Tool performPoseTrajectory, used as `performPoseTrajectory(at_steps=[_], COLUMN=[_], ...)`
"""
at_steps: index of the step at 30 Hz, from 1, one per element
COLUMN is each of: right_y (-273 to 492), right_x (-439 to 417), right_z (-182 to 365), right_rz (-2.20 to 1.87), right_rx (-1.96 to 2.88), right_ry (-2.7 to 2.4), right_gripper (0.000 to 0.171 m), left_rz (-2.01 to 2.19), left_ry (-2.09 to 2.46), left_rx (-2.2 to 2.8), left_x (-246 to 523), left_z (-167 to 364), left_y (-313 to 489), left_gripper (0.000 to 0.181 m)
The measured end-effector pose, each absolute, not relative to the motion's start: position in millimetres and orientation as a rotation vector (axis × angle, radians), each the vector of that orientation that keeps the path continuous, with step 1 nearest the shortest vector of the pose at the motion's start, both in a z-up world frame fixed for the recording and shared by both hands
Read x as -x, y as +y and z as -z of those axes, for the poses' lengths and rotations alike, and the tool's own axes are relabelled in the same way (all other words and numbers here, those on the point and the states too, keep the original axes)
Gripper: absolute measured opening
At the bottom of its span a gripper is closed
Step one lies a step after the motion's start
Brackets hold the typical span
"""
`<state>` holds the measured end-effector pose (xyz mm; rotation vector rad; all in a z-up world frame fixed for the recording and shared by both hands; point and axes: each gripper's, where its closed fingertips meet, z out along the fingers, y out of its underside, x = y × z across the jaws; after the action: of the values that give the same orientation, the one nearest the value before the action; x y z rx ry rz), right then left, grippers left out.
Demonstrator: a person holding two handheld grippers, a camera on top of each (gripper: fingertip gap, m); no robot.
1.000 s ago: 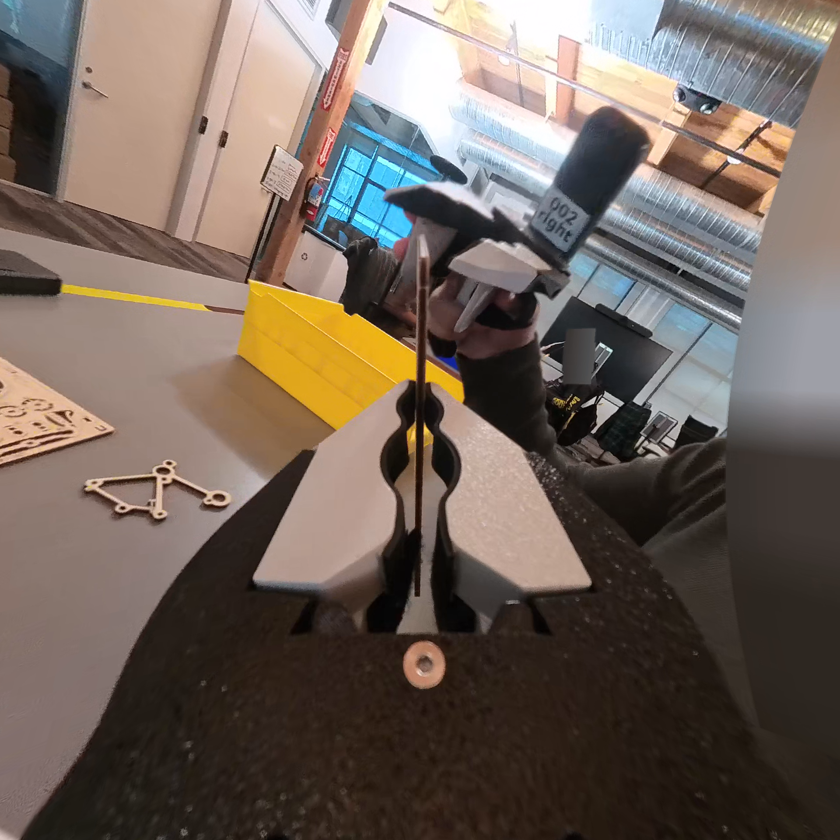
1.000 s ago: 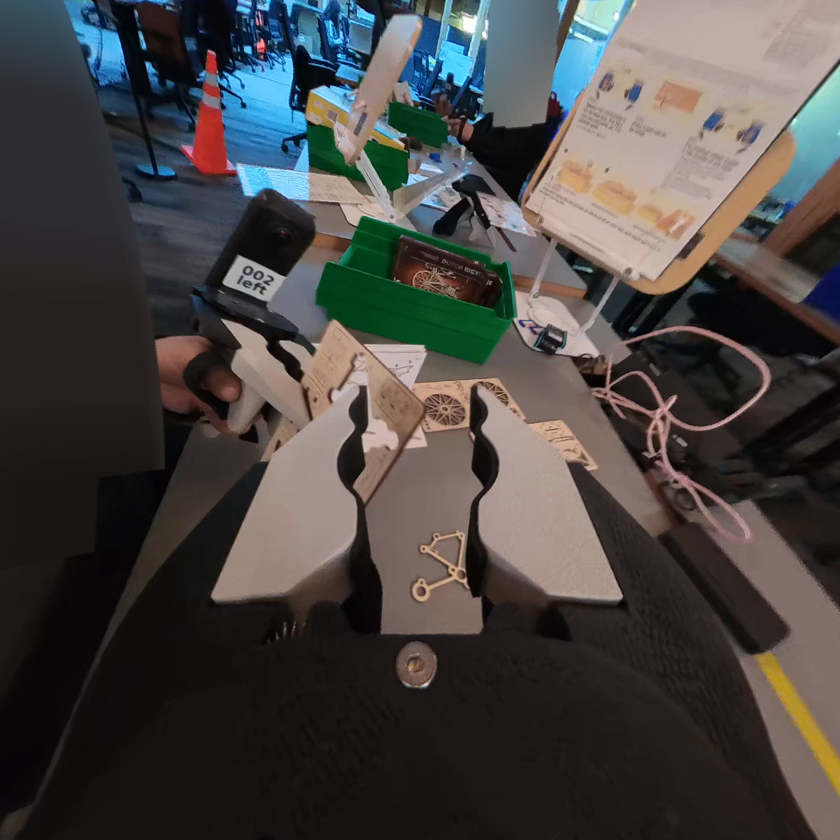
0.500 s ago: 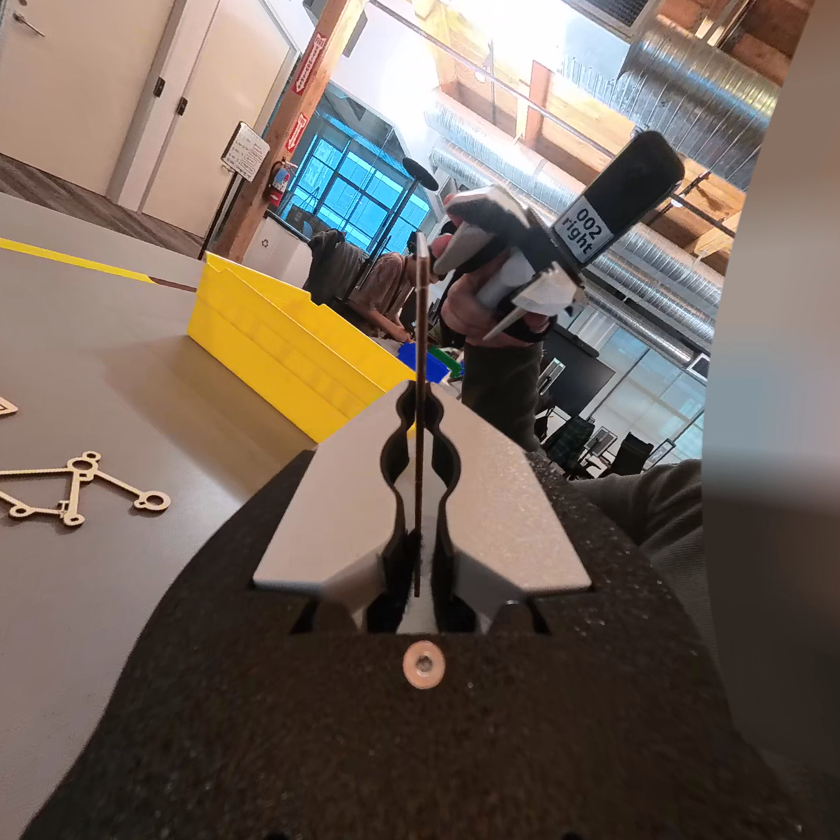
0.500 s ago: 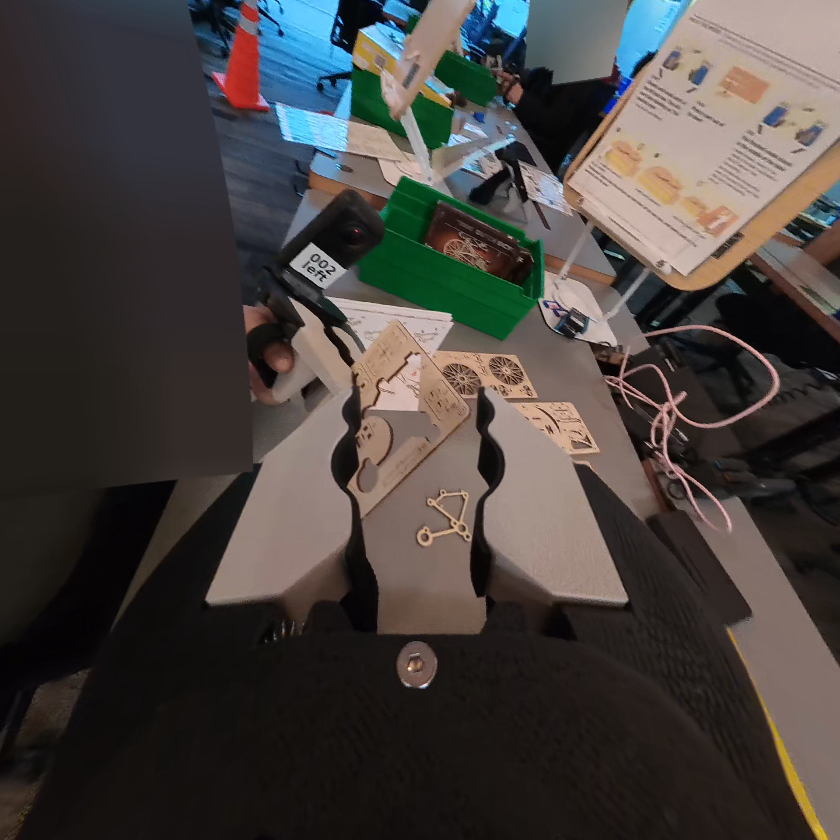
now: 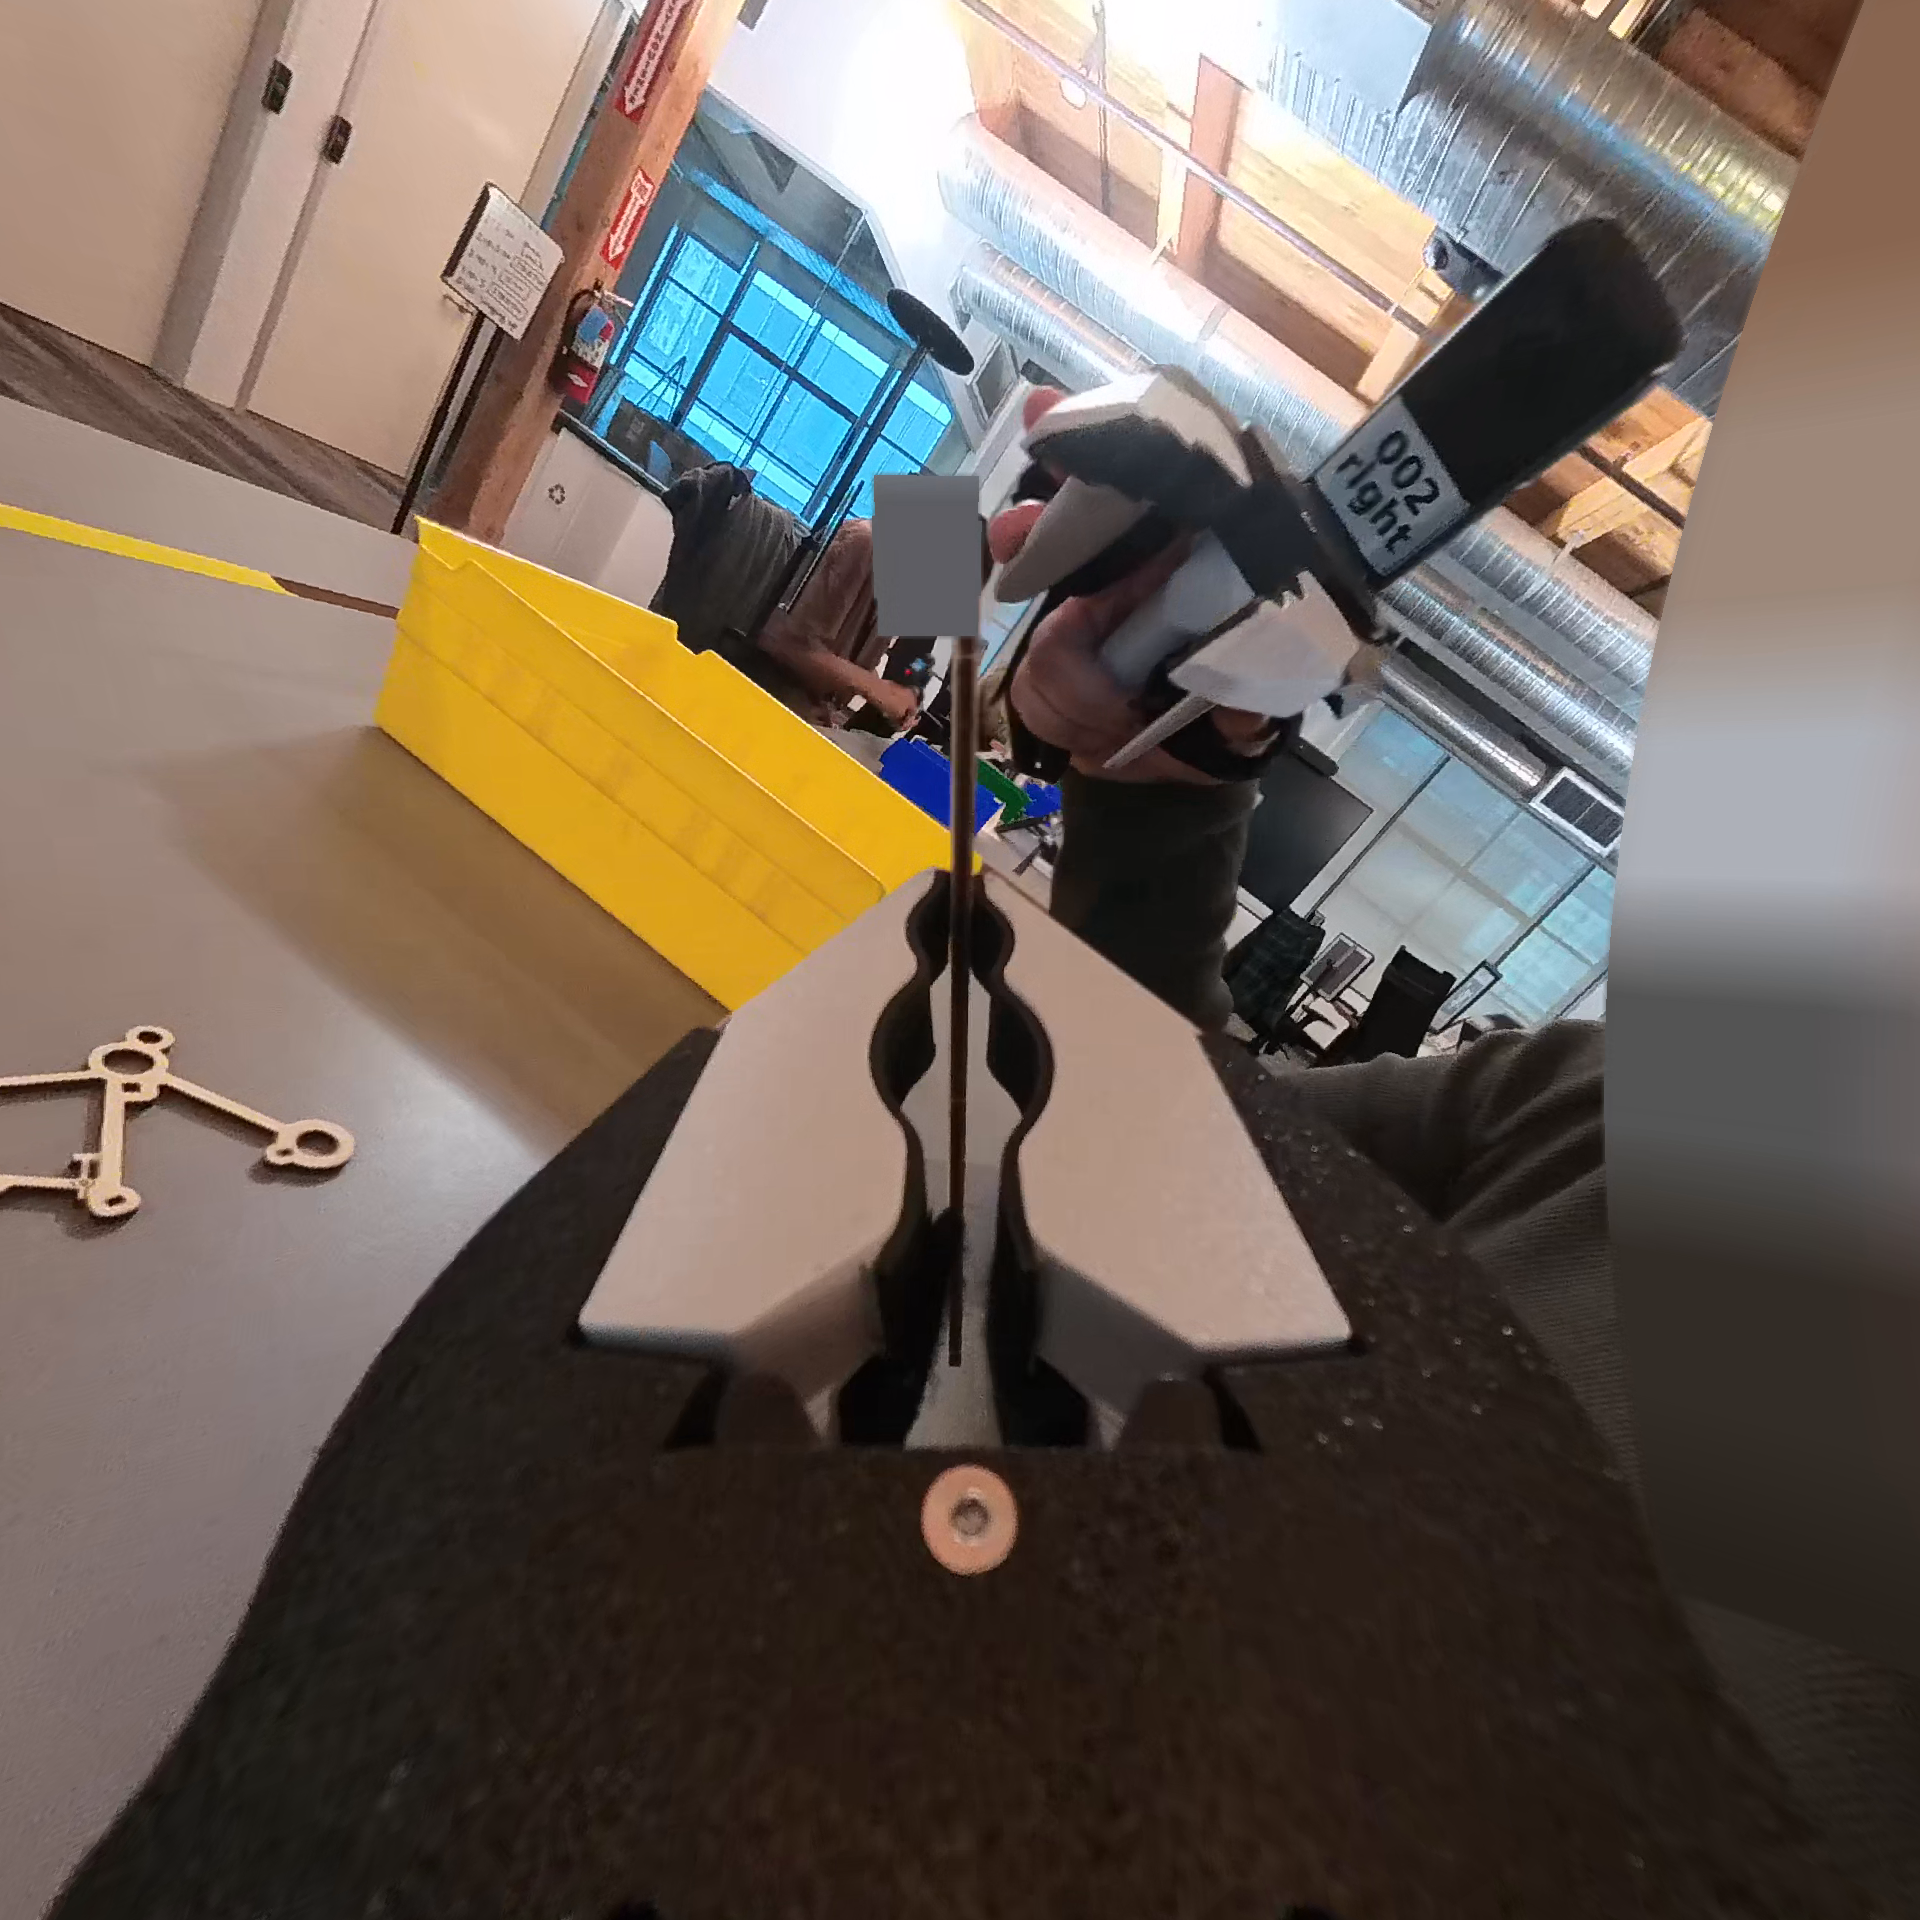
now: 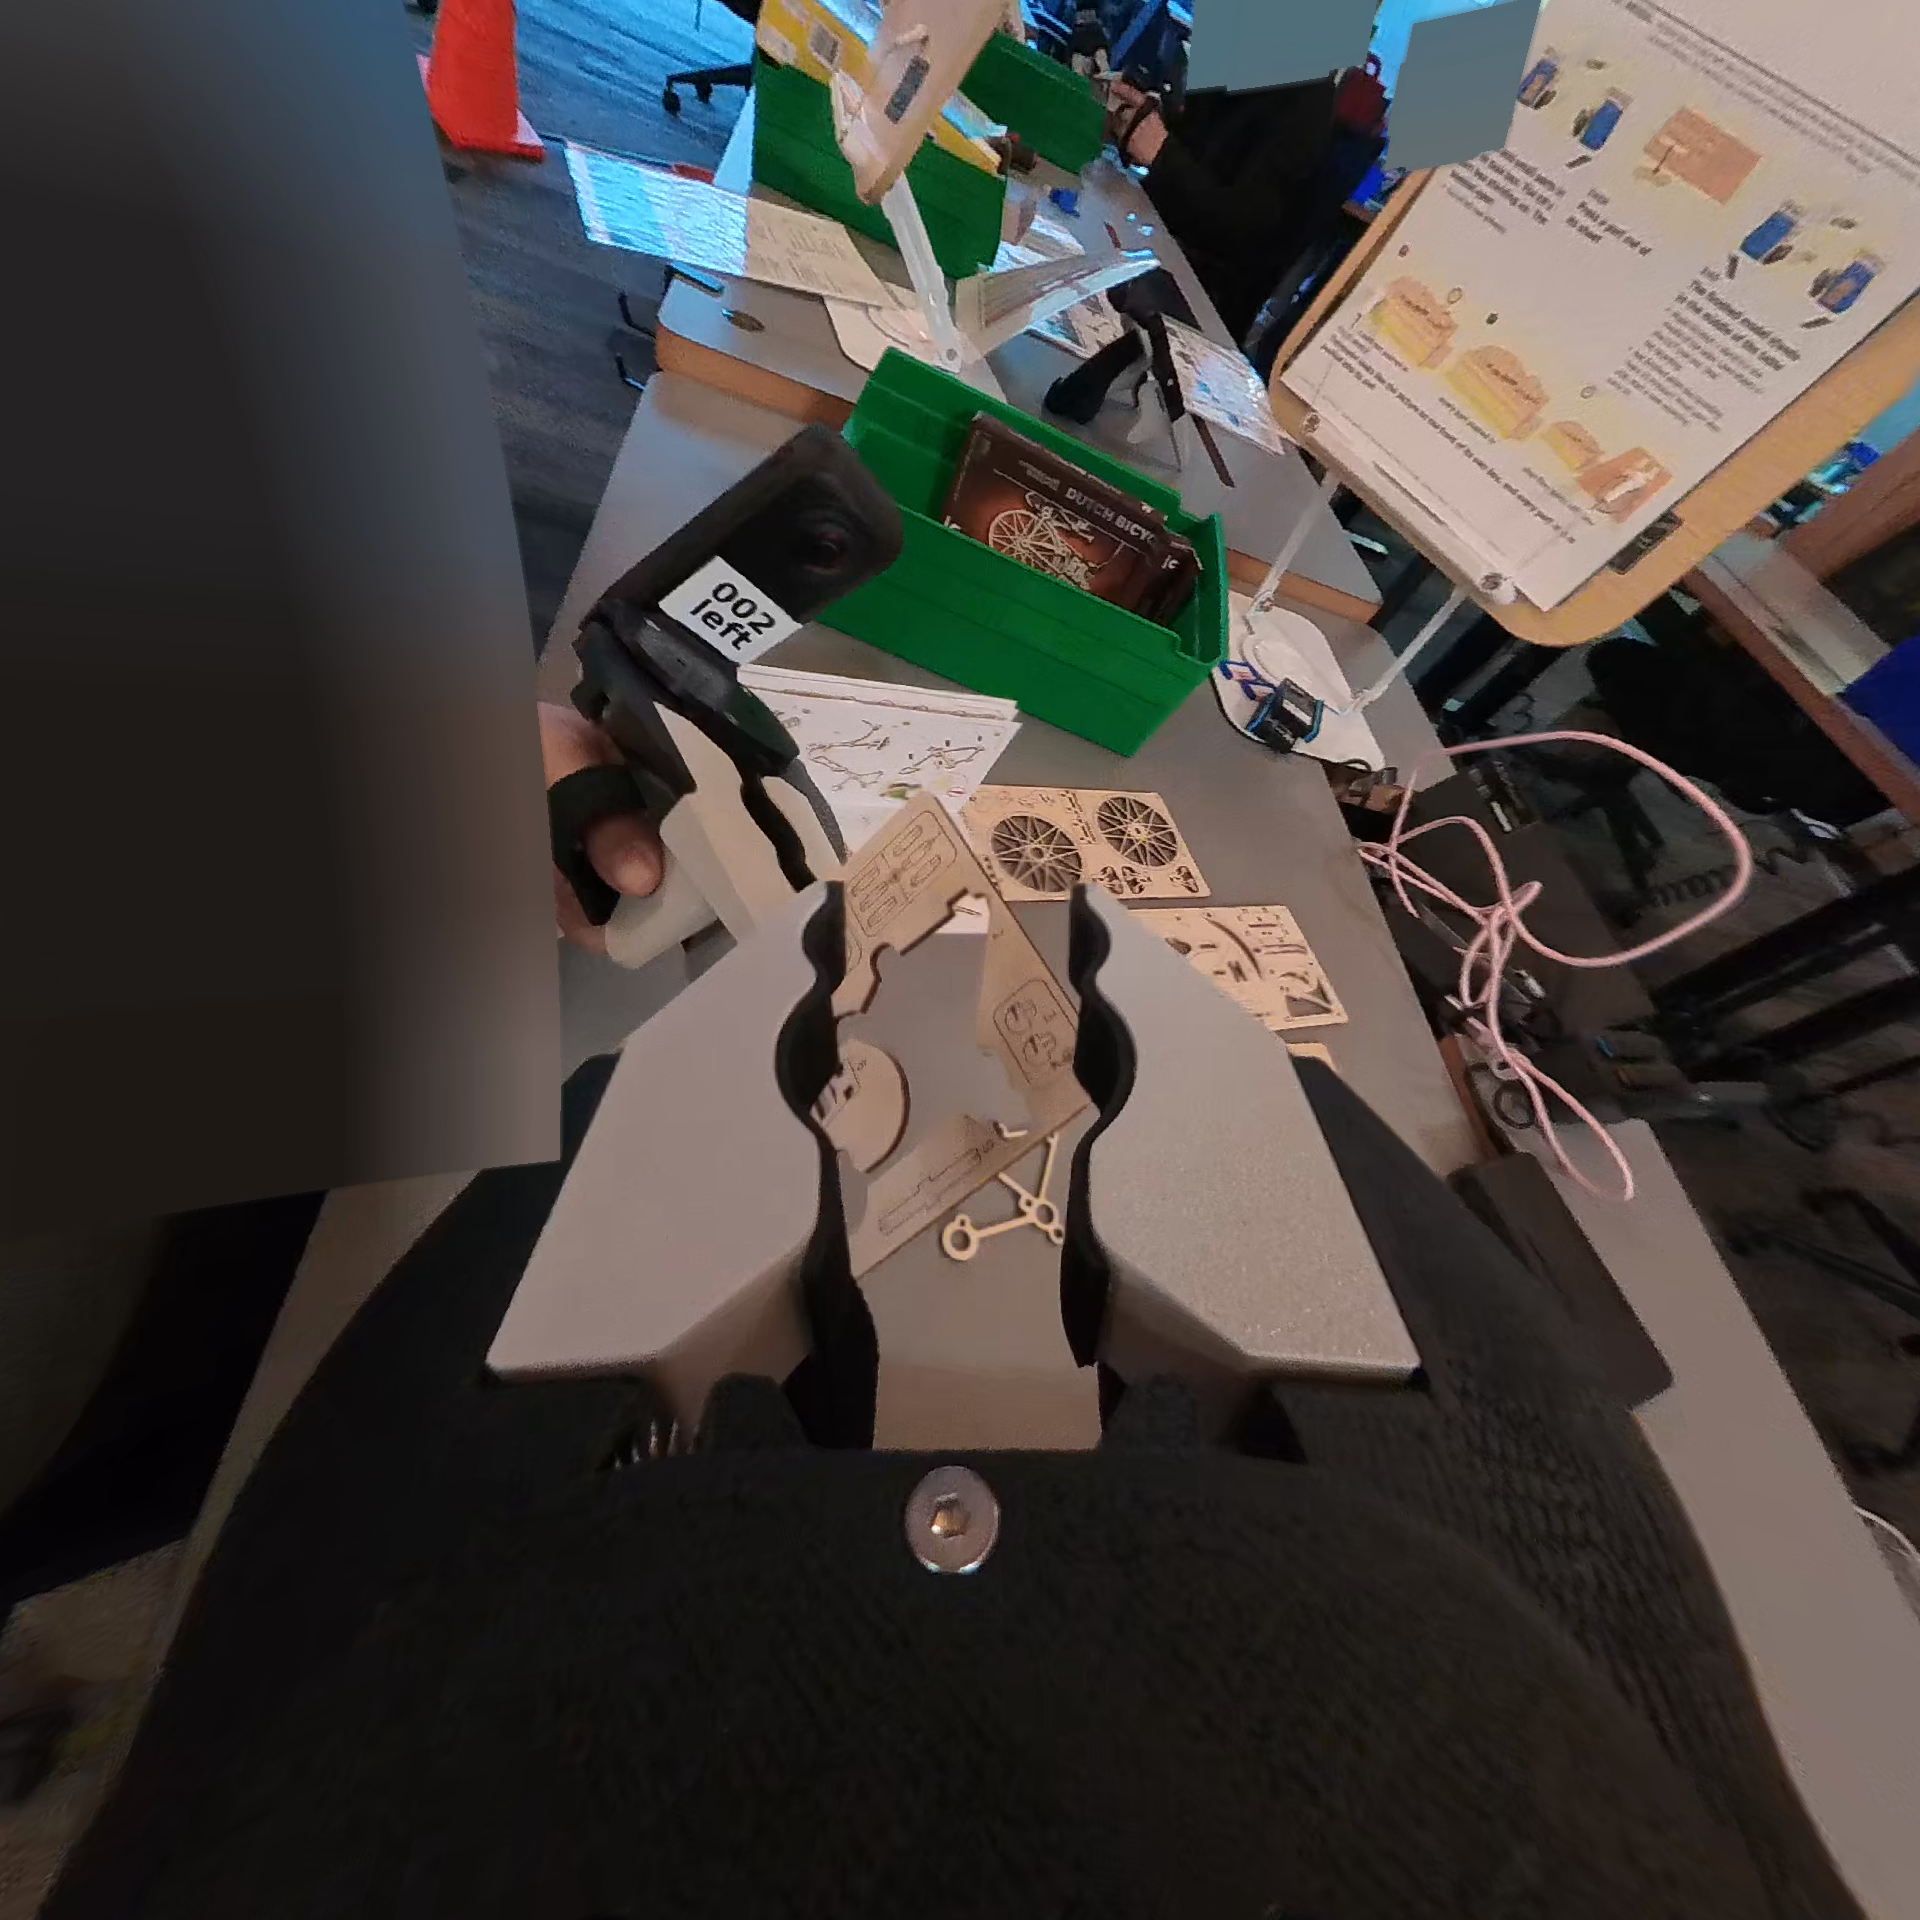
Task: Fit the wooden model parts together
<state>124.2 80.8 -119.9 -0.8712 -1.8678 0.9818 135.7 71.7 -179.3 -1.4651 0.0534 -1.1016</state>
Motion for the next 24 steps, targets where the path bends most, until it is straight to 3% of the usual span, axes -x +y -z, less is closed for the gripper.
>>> performPoseTrajectory(at_steps=[9,20,24], right_y=[83,72,67], right_x=[-110,-114,-117], right_z=[134,150,148], right_rz=[-0.875,-0.761,-0.881], right_rx=[0.961,0.827,0.862], right_ry=[-1.868,-1.990,-2.005], right_gripper=[0.029,0.026,0.013], left_rz=[0.912,0.655,0.623], left_ry=[0.185,0.363,0.404], left_rx=[1.564,1.685,1.701], left_x=[-144,-144,-142], left_z=[185,193,193], left_y=[76,75,73], left_gripper=[0.001,0.001,0.000])
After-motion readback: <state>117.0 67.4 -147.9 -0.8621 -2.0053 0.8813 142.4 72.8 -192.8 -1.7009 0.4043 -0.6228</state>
